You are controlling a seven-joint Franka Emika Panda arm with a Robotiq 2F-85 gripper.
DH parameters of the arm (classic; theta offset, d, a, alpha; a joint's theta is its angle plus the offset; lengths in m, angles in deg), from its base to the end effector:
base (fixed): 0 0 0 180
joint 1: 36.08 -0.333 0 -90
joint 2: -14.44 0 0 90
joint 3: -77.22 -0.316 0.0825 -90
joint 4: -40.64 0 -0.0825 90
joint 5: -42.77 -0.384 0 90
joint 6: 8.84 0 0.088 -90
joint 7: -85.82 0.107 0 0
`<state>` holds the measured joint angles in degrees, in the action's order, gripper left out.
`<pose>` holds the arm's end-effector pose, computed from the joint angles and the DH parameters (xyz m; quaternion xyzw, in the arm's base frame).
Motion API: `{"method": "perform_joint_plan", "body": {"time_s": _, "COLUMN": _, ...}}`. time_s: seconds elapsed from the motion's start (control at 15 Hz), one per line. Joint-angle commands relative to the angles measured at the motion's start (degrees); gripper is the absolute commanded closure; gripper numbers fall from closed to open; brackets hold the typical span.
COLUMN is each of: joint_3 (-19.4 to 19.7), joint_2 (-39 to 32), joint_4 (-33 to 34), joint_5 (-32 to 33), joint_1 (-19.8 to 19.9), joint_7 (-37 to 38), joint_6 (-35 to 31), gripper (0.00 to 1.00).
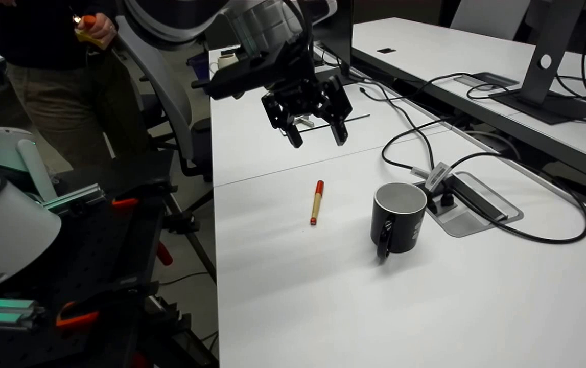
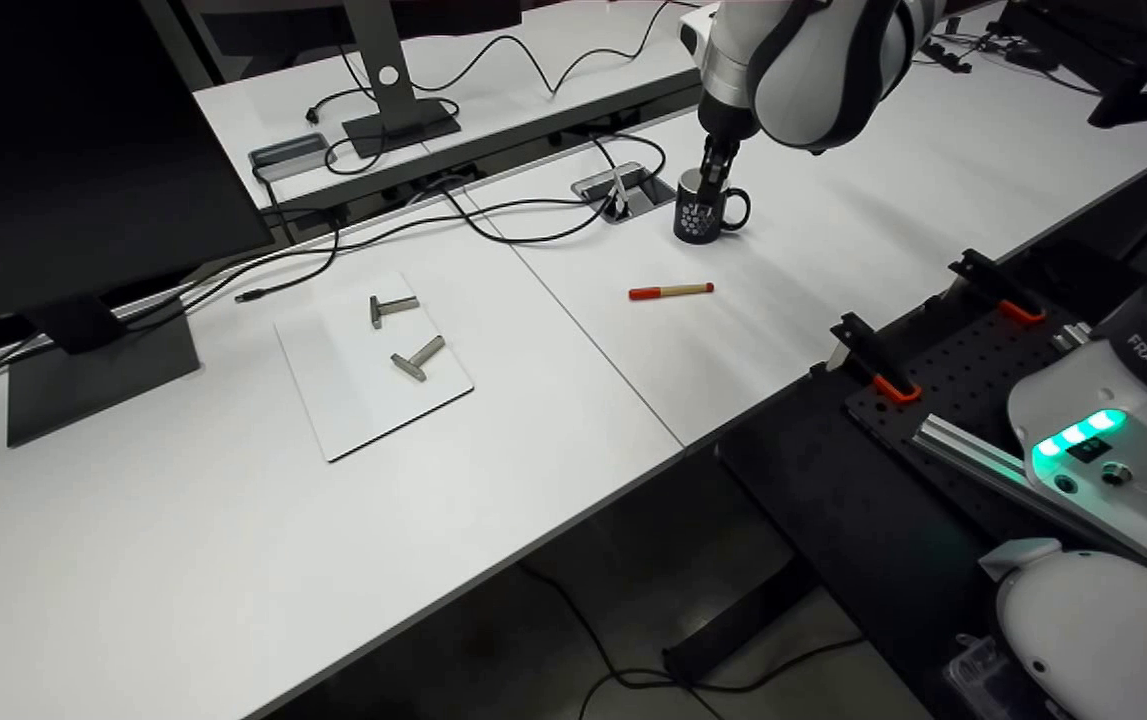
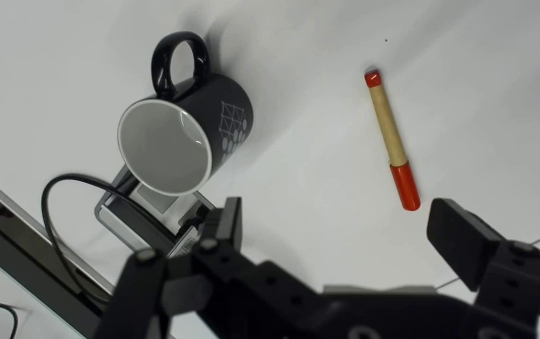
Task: Pick up the miniature baseball bat from the table and put it inside the black mug
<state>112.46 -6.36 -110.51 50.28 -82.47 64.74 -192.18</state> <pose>0.4359 0.0783 0.1709 0.9176 0.3627 0.1146 0.1150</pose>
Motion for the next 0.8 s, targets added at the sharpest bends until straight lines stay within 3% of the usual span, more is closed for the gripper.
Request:
{"method": "perform_joint_plan", "body": {"time_s": 0.0, "joint_3": -5.0, "joint_2": 1.5, "joint_4": -0.1, "joint_5": 2.2, "joint_1": 4.5, "joint_7": -3.5, "joint_6": -0.6, "gripper": 0.0}}
{"method": "perform_joint_plan", "body": {"time_s": 0.27, "joint_3": -18.4, "joint_2": 1.0, "joint_4": 1.6, "joint_5": 11.4, "joint_1": 16.2, "joint_7": -4.9, "joint_6": -3.4, "gripper": 0.0}}
{"method": "perform_joint_plan", "body": {"time_s": 0.47, "joint_3": -30.6, "joint_2": -1.7, "joint_4": 3.5, "joint_5": 15.6, "joint_1": 27.7, "joint_7": -6.5, "joint_6": -5.6, "gripper": 0.0}}
{"method": "perform_joint_plan", "body": {"time_s": 0.73, "joint_3": -39.1, "joint_2": -6.4, "joint_4": 6.7, "joint_5": 18.4, "joint_1": 38.5, "joint_7": -7.8, "joint_6": -4.4, "gripper": 0.0}}
